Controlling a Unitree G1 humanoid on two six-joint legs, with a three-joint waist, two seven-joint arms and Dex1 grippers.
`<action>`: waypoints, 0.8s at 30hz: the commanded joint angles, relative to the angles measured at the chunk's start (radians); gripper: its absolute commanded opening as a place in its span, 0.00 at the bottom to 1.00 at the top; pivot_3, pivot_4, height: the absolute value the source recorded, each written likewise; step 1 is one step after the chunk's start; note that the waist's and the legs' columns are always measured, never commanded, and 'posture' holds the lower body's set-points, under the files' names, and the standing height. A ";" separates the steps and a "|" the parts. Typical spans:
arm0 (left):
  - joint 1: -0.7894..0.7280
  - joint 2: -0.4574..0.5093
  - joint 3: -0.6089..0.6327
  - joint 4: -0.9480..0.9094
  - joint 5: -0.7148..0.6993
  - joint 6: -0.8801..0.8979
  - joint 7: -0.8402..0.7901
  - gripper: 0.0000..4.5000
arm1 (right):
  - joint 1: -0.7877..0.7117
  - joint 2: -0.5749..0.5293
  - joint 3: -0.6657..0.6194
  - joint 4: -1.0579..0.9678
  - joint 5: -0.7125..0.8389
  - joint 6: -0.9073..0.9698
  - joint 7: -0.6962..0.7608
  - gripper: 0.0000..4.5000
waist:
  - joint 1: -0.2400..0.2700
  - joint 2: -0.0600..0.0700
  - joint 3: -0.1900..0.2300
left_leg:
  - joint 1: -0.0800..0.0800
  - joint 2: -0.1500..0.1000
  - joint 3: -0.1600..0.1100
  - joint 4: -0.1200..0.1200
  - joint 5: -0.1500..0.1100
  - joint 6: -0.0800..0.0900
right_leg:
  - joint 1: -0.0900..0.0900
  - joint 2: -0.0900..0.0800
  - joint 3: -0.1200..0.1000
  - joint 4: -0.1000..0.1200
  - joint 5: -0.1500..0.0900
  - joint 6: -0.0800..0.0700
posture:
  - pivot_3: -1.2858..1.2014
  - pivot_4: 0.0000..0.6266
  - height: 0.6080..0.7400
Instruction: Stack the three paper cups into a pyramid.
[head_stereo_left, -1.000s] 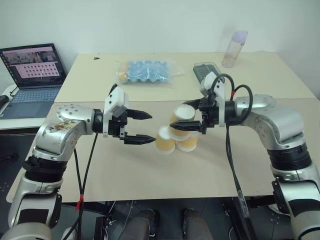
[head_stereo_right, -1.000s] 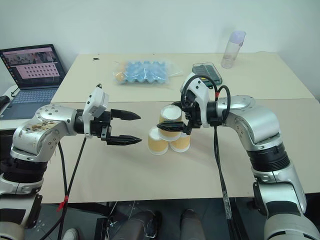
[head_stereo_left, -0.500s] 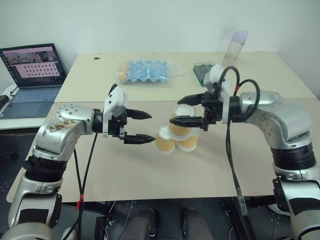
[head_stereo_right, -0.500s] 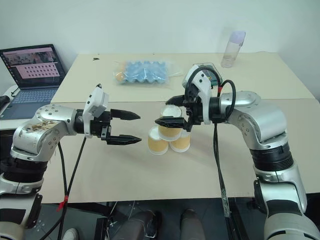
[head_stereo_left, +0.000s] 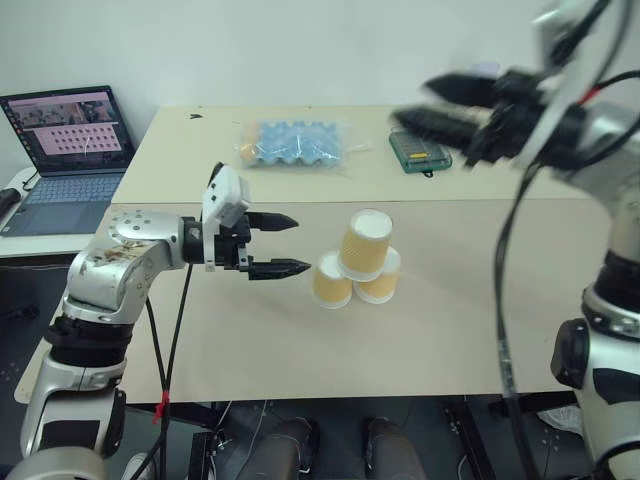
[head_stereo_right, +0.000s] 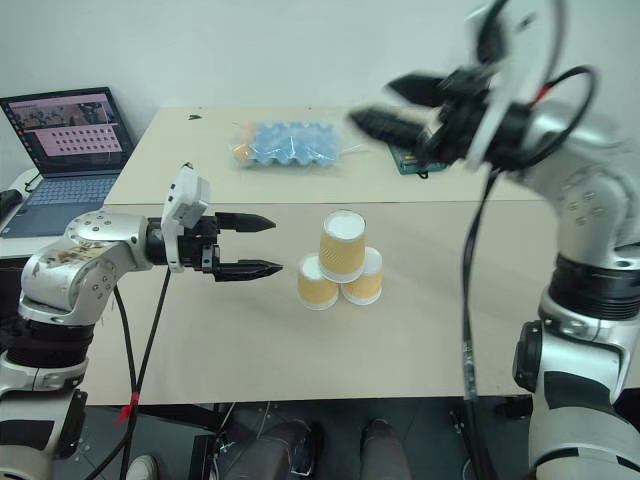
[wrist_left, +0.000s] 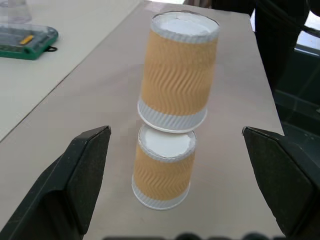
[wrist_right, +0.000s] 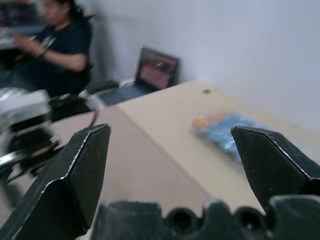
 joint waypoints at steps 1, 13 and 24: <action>0.069 -0.070 0.157 -0.109 -0.021 0.050 0.244 1.00 | 0.112 -0.030 -0.184 -0.006 -0.066 -0.048 -0.160 1.00 | 0.004 -0.001 0.000 | 0.000 0.000 0.000 0.000 0.001 -0.002 | 0.000 0.000 0.000 0.000 0.000 0.000 | 0.52 0.24 1.00; 0.302 -0.370 0.380 -0.173 0.210 -0.077 0.907 1.00 | 0.604 0.005 -0.123 0.056 -0.446 -0.357 -0.423 1.00 | -0.001 -0.001 -0.003 | 0.004 0.002 0.009 -0.004 0.006 -0.009 | 0.004 0.001 0.008 0.003 0.001 -0.001 | 0.52 0.24 1.00; 0.372 -0.404 0.518 0.169 0.335 -0.481 1.093 1.00 | 0.717 0.169 -0.072 0.231 -0.518 -0.718 -0.455 1.00 | 0.001 -0.002 -0.004 | 0.014 0.006 0.013 -0.006 0.000 0.000 | 0.010 0.004 0.010 0.000 0.003 -0.002 | 0.52 0.24 1.00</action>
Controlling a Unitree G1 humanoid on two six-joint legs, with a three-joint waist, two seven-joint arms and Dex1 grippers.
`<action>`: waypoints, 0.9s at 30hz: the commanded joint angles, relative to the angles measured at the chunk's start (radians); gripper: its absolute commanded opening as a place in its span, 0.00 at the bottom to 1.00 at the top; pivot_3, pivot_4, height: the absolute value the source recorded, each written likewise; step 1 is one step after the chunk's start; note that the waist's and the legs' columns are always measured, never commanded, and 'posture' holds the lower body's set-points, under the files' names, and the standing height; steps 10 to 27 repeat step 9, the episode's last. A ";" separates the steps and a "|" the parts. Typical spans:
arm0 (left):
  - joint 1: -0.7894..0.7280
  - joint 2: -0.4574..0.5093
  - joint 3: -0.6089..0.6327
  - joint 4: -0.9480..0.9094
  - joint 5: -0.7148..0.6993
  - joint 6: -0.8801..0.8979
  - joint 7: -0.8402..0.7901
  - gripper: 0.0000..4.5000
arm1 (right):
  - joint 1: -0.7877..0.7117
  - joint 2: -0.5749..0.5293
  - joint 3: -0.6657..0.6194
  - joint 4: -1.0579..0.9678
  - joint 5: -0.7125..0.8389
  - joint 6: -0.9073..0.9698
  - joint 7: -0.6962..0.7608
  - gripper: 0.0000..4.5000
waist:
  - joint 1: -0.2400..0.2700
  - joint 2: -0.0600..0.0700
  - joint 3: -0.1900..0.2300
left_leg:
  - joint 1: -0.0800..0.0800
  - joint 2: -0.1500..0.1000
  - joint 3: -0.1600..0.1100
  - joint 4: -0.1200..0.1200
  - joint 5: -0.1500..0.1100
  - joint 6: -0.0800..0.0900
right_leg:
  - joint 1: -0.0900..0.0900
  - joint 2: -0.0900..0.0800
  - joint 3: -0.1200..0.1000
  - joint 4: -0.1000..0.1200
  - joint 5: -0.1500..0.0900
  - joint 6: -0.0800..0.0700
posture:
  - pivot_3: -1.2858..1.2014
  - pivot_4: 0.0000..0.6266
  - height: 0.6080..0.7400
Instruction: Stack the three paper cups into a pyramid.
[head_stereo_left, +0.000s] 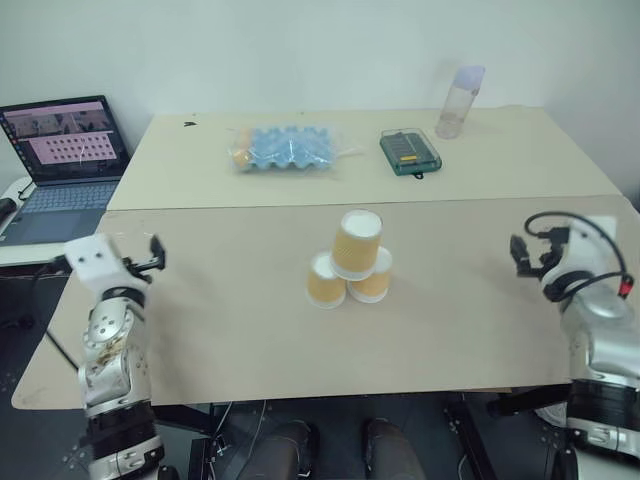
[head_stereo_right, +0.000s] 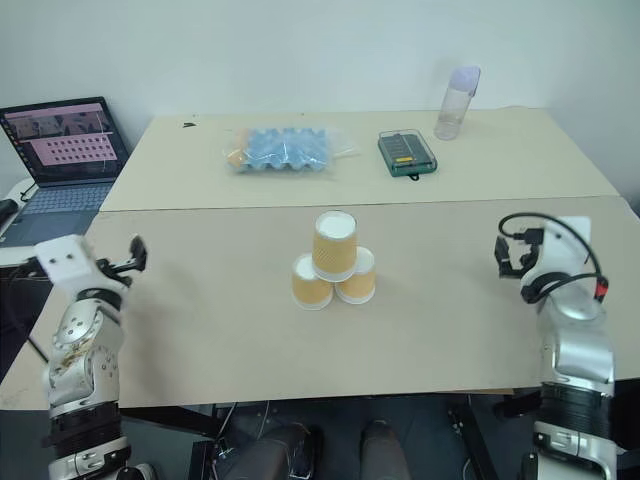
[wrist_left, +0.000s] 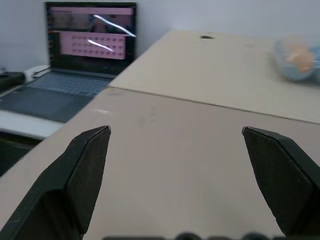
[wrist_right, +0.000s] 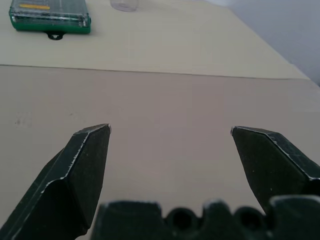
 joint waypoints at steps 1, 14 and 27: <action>-0.004 0.009 0.019 0.044 0.000 -0.088 0.004 1.00 | 0.001 0.018 -0.019 -0.003 -0.006 -0.098 -0.015 1.00 | 0.003 0.000 0.000 | 0.000 0.000 0.000 0.000 0.000 0.000 | -0.001 0.000 0.000 0.000 0.000 0.000 | 0.52 0.24 1.00; -0.018 0.016 0.000 0.118 -0.005 -0.176 -0.018 1.00 | 0.007 0.061 -0.009 0.025 -0.002 -0.152 -0.008 1.00 | 0.002 0.000 0.000 | 0.001 0.000 0.000 0.000 -0.001 0.001 | -0.001 0.000 0.000 0.000 0.001 0.001 | 0.52 0.24 1.00; -0.018 0.016 0.000 0.118 -0.005 -0.176 -0.018 1.00 | 0.007 0.061 -0.009 0.025 -0.002 -0.152 -0.008 1.00 | 0.002 0.000 0.000 | 0.001 0.000 0.000 0.000 -0.001 0.001 | -0.001 0.000 0.000 0.000 0.001 0.001 | 0.52 0.24 1.00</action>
